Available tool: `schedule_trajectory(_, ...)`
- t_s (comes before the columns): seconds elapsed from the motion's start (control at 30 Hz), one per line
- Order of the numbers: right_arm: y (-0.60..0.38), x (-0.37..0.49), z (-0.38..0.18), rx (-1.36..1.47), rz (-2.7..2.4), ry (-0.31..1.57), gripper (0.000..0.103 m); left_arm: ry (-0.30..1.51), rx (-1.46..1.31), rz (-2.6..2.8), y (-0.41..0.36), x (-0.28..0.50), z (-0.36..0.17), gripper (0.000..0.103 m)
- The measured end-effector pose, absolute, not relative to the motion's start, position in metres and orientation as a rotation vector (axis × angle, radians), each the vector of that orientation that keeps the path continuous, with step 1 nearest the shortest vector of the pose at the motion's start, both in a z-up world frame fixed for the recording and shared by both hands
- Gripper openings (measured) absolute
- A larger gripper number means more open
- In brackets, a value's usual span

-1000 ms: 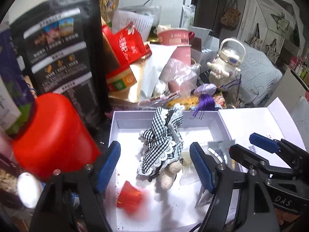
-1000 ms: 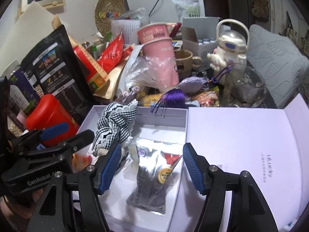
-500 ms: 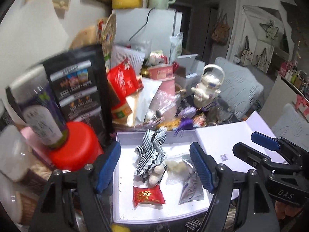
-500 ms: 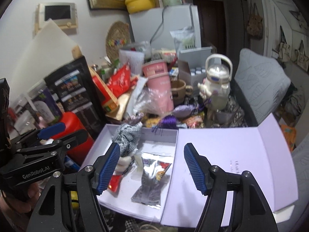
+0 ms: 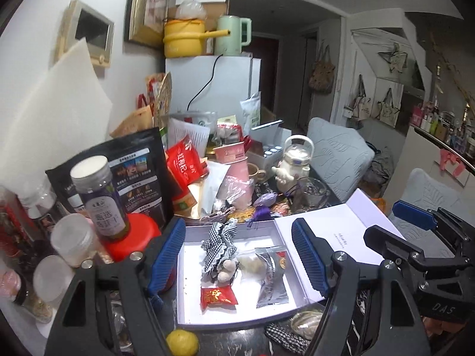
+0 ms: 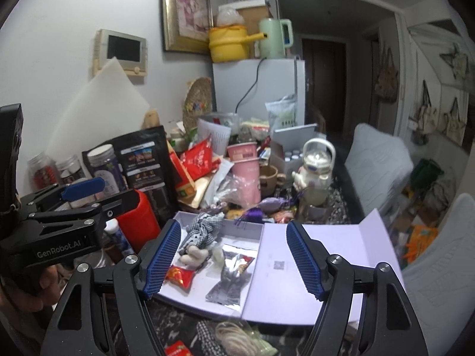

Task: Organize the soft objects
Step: 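Withdraw both open grippers from the box toward the items on the table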

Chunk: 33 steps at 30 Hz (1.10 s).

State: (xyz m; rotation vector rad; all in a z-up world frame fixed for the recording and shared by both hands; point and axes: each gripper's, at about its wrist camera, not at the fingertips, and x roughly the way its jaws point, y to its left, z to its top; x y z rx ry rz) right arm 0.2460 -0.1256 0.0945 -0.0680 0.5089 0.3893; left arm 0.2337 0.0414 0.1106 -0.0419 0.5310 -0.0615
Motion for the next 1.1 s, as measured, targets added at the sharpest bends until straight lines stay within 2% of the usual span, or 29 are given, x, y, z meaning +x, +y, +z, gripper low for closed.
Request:
schedule_trajectory(0.17,-0.128,0.211,0.108,-0.079,0.384,0.457,0.077,0.498,-0.022,-0.078,0.037,0.204,0.121,0.075)
schedule_trajectory(0.23,-0.128,0.198,0.111,-0.088,0.384,0.436,0.078,0.482,-0.016,-0.088,0.036,0.193,0.123,0.083)
schedule_trajectory(0.57,-0.129,0.137,0.110,-0.089,0.400,0.395,0.083,0.467,0.009,-0.134,0.031,0.138,0.122,0.083)
schedule_trajectory(0.7,-0.133,0.120,0.100,-0.073,0.399,0.406,0.084,0.461,0.017,-0.156,0.031,0.119,0.115,0.097)
schedule_trajectory(1.1,-0.147,0.090,0.042,0.000,0.384,0.526,0.084,0.538,-0.026,-0.220,0.035,0.087,0.068,0.097)
